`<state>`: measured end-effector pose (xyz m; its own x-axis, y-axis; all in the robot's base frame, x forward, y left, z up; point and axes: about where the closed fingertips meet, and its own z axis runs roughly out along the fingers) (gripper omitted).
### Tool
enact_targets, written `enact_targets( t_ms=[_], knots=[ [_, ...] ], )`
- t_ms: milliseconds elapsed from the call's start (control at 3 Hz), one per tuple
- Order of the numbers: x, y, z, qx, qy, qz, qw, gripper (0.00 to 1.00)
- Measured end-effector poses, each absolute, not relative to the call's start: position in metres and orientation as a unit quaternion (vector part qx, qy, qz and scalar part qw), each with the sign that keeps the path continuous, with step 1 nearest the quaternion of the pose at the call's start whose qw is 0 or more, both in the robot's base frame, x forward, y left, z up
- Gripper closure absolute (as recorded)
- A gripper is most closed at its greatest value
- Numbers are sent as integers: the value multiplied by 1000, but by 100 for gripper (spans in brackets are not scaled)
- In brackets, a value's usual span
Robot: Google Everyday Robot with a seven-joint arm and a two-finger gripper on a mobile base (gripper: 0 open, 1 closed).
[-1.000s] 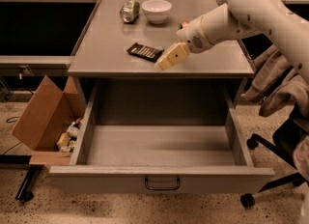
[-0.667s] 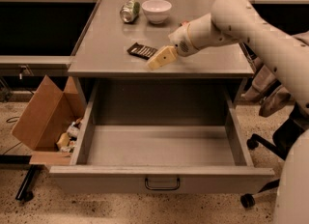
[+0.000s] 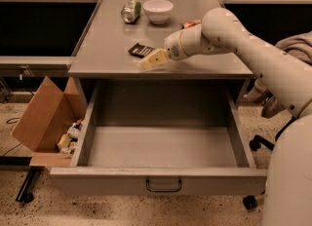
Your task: Place rxbar chocolate into top drawer
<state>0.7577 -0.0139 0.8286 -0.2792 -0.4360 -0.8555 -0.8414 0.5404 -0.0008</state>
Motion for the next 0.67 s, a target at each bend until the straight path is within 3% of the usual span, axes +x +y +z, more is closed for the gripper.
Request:
enact_targets(
  t_ms=[333,667],
  knots=[
    [766,-11,819,-404,769,237,435,27],
    [767,-10,821,-402,769,238,436,58]
  ],
)
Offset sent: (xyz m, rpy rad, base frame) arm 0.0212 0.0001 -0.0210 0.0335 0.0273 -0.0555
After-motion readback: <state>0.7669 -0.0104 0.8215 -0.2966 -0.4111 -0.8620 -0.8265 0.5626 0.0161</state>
